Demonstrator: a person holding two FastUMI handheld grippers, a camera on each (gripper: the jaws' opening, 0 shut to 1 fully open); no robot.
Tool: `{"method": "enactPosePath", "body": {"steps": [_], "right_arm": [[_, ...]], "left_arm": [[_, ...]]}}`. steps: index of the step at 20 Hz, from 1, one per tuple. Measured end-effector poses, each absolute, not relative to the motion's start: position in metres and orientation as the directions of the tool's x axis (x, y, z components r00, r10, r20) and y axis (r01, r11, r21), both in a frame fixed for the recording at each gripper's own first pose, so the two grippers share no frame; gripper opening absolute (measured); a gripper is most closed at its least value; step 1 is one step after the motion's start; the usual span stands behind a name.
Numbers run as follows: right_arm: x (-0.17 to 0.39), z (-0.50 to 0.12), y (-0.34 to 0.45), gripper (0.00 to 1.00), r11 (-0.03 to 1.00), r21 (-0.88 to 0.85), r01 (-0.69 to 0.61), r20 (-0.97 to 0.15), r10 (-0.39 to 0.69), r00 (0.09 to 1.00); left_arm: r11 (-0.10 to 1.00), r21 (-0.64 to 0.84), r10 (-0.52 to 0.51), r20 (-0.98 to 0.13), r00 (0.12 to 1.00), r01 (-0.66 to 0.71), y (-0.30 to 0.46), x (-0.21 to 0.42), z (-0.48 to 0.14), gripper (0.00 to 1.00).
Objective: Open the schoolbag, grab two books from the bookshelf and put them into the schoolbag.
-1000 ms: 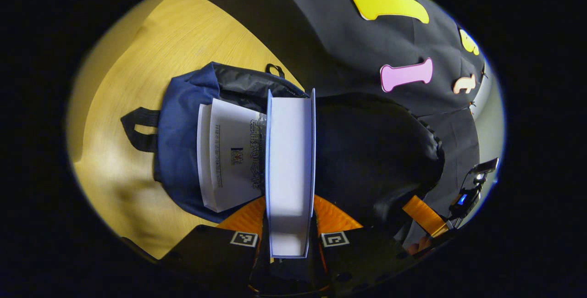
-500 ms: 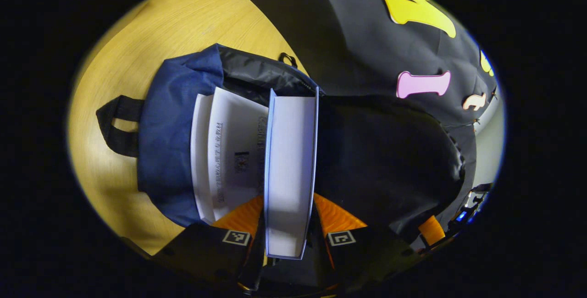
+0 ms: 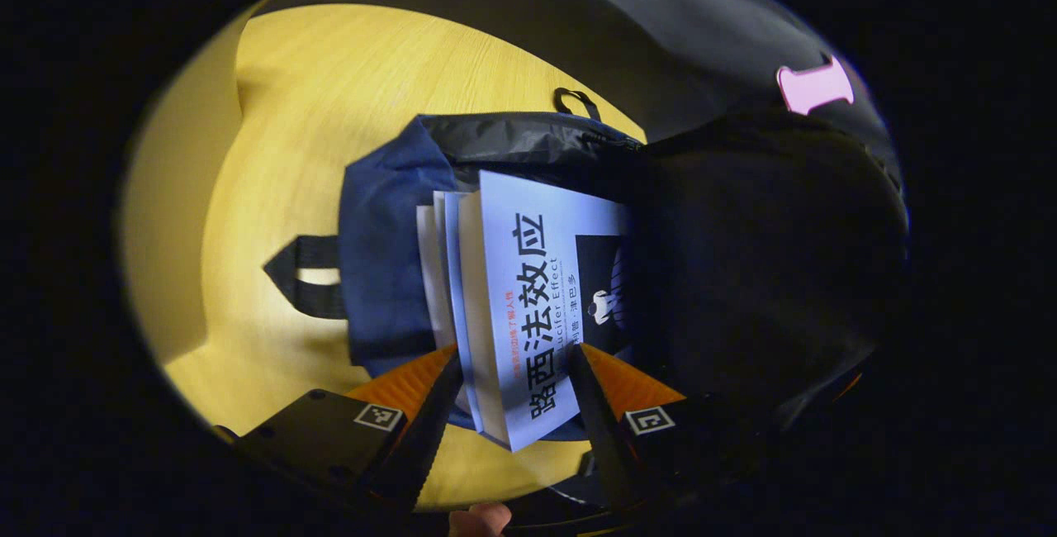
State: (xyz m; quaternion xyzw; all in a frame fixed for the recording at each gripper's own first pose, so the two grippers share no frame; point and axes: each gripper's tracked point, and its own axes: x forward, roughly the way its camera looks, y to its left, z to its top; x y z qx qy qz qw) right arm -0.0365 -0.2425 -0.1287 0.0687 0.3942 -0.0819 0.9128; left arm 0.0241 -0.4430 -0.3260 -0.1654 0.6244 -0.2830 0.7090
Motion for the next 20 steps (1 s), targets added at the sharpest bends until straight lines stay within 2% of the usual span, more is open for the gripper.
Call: {"method": "enactPosePath", "body": {"steps": [4, 7, 12, 15, 16, 18, 19, 20], "right_arm": [[-0.036, -0.131, -0.238, 0.01, 0.978, 0.06, 0.199, -0.731, -0.093, 0.675], [-0.034, -0.134, -0.232, 0.01, 0.979, 0.063, 0.192, -0.733, -0.085, 0.675], [-0.029, -0.141, -0.213, 0.01, 0.982, 0.074, 0.175, -0.741, -0.064, 0.669], [-0.026, -0.146, -0.201, 0.01, 0.98, 0.096, 0.172, -0.751, -0.042, 0.659], [-0.026, -0.146, -0.195, 0.02, 0.98, 0.109, 0.17, -0.753, -0.03, 0.657], [-0.023, -0.145, -0.179, 0.06, 0.979, 0.144, 0.143, -0.748, 0.013, 0.664], [-0.019, -0.145, -0.172, 0.13, 0.98, 0.154, 0.126, -0.739, 0.029, 0.673], [-0.019, -0.139, -0.166, 0.34, 0.982, 0.154, 0.114, -0.73, 0.035, 0.683]], "left_arm": [[0.821, -0.502, -0.554, -0.816, 0.164, 0.272, -0.427, 0.038, -0.31, 0.82], [0.844, -0.419, -0.521, -0.79, 0.323, 0.334, -0.407, 0.058, -0.279, 0.82], [0.873, -0.246, -0.478, -0.605, 0.636, 0.422, -0.368, 0.092, -0.192, 0.83], [0.899, -0.162, -0.431, -0.5, 0.751, 0.408, -0.339, 0.102, -0.153, 0.91], [0.907, -0.137, -0.413, -0.472, 0.779, 0.398, -0.33, 0.104, -0.144, 0.98], [0.912, -0.109, -0.402, -0.427, 0.81, 0.395, -0.314, 0.101, -0.116, 0.99], [0.909, -0.109, -0.409, -0.412, 0.814, 0.402, -0.312, 0.099, -0.104, 0.99], [0.909, -0.105, -0.41, -0.395, 0.822, 0.403, -0.307, 0.095, -0.089, 0.99]]}}
